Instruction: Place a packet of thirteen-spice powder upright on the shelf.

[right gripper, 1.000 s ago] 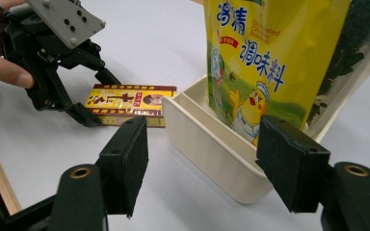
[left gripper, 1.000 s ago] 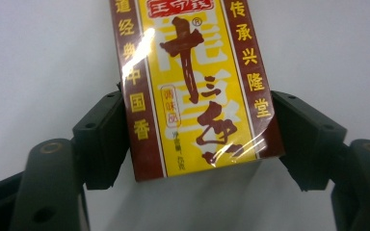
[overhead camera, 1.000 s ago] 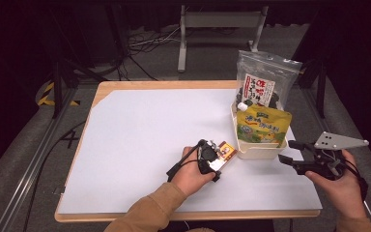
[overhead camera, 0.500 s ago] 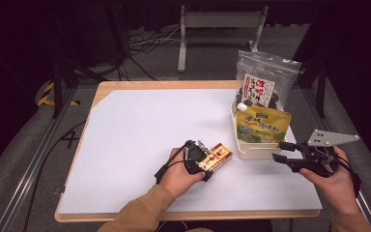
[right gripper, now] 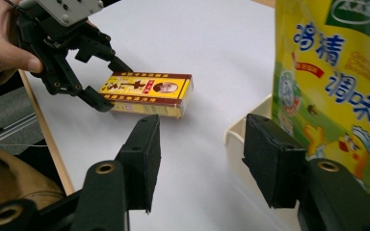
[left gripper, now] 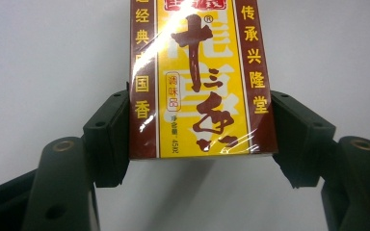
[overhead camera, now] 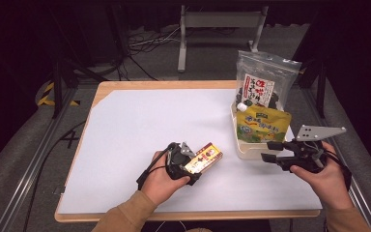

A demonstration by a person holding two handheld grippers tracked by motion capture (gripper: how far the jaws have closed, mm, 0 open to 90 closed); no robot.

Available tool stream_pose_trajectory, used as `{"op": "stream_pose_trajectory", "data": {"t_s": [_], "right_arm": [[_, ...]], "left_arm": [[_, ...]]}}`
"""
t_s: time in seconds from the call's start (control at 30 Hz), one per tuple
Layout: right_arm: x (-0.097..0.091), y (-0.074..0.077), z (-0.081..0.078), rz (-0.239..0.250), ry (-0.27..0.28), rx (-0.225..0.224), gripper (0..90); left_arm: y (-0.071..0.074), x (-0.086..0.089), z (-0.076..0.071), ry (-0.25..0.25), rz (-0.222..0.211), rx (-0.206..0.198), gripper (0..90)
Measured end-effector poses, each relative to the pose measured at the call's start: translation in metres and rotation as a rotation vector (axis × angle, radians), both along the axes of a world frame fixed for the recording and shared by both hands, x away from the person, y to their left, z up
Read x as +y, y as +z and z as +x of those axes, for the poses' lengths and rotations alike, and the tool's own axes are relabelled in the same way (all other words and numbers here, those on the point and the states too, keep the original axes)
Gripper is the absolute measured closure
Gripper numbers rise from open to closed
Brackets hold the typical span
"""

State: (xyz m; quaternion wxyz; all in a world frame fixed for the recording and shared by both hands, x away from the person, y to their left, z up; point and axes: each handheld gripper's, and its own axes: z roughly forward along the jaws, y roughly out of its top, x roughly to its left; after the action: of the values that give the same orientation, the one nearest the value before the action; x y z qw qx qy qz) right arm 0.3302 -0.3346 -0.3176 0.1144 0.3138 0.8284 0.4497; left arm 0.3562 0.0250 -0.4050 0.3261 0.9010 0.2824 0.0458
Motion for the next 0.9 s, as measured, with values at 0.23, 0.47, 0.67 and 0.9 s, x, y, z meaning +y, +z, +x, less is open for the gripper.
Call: {"op": "stream_pose_trajectory", "data": {"t_s": [0.23,0.47,0.67,0.9], "right_arm": [[0.019,0.009,0.006,-0.03,0.031,0.021,45.8],[0.035,0.02,0.013,-0.063,0.053,0.037,45.8],[0.044,0.029,0.018,-0.074,0.06,0.047,45.2],[0.054,0.038,0.022,-0.069,0.069,0.074,44.7]], "left_arm": [[0.016,0.008,-0.01,-0.014,-0.061,-0.064,32.5],[0.023,0.009,-0.016,-0.036,-0.138,-0.126,32.5],[0.023,0.009,-0.019,-0.064,-0.212,-0.213,32.5],[0.02,0.007,-0.023,-0.075,-0.255,-0.263,32.5]]}}
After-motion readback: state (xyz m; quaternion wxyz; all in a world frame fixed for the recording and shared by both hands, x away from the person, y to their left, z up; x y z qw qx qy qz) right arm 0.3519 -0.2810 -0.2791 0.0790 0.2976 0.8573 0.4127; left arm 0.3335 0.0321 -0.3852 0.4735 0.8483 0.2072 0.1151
